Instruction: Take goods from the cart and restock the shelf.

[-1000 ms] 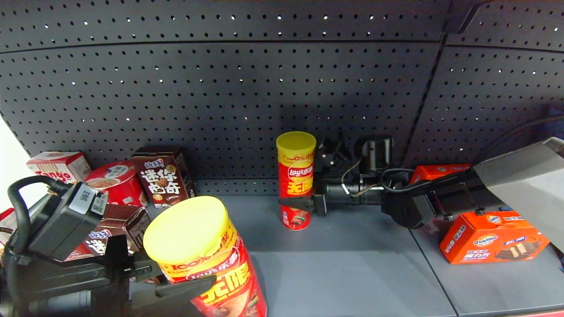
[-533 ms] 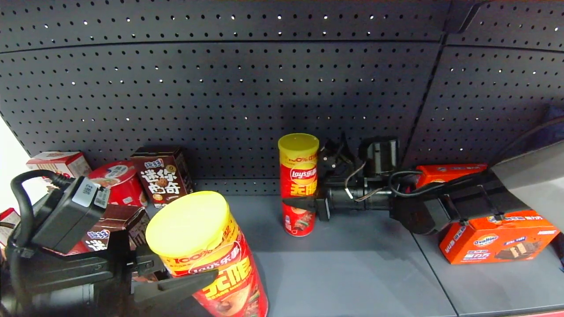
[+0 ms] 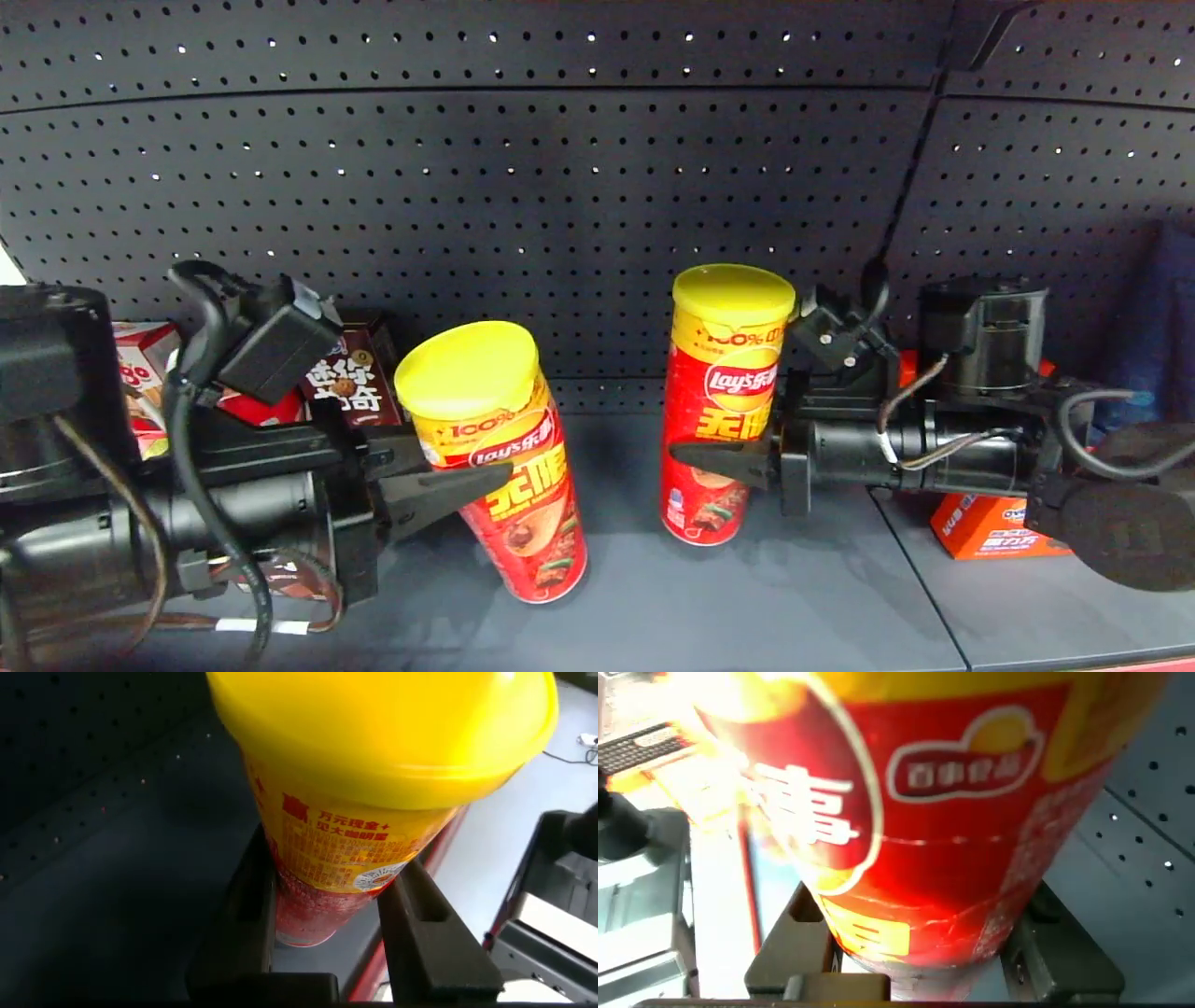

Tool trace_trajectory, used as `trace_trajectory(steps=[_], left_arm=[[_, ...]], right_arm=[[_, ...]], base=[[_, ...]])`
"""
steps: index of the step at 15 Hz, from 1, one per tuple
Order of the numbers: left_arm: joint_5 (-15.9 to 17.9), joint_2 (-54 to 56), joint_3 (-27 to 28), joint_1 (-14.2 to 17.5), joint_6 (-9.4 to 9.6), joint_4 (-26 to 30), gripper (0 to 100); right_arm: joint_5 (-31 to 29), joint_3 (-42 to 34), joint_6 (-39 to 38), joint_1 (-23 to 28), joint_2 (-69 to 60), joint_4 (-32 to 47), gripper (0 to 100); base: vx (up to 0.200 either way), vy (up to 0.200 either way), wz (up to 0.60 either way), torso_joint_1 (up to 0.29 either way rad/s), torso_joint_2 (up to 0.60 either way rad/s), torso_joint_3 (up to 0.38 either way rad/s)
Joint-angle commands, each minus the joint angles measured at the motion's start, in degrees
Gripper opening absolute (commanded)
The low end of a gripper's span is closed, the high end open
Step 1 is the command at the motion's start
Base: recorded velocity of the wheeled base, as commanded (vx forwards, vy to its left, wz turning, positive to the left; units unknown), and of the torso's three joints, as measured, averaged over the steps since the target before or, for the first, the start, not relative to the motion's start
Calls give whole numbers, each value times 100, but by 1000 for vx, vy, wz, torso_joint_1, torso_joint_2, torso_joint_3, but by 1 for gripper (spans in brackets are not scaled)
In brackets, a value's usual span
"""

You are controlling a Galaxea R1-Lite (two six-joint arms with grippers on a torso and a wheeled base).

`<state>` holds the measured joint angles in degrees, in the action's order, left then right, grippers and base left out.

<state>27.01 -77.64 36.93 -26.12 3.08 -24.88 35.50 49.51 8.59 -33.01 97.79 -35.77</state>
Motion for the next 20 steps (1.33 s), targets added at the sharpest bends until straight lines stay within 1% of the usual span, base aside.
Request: trace_trajectory(steps=[1,4,5,6,8,9,11,12,13,18,20], left_arm=[[-30,-647,368,-7,8,-8,0],[-30,-999,702,11,8,-8,0],[-30,-1192,931,11,17,-8,0],[-30,-1359,1133,11,34,-8,0],[-30,-1728,1467,28,219,1,0],[-21,-1886,1625,28,263,10,0],[-21,-2053,1827,2,263,10,0],[-21,-2273,2082,-7,272,1,0],[-21,-2378,2205,-7,307,1,0],[-21,-2572,2398,-24,307,-8,0],[-21,-2642,2504,-24,307,10,0]], right_arm=[[-17,-521,-7,-135,-472,-264,0],[-52,-1092,-24,-320,-463,-747,0],[-43,-1242,-33,-417,-463,-827,0],[-52,-1286,-33,-487,-463,-835,0],[-43,-1250,-33,-504,-401,-835,0],[-43,-1242,-33,-504,-384,-835,0],[-43,-1242,-33,-504,-375,-835,0],[-43,-1268,-24,-504,-340,-835,0],[-43,-1242,-24,-504,-252,-879,0],[-43,-1233,2,-610,38,-1029,0],[-43,-1215,2,-627,196,-1231,0]], base=[[0,0,0,0,0,0],[0,0,0,0,0,0],[0,0,0,0,0,0],[0,0,0,0,0,0],[0,0,0,0,0,0],[0,0,0,0,0,0],[0,0,0,0,0,0],[0,0,0,0,0,0],[0,0,0,0,0,0],[0,0,0,0,0,0],[0,0,0,0,0,0]])
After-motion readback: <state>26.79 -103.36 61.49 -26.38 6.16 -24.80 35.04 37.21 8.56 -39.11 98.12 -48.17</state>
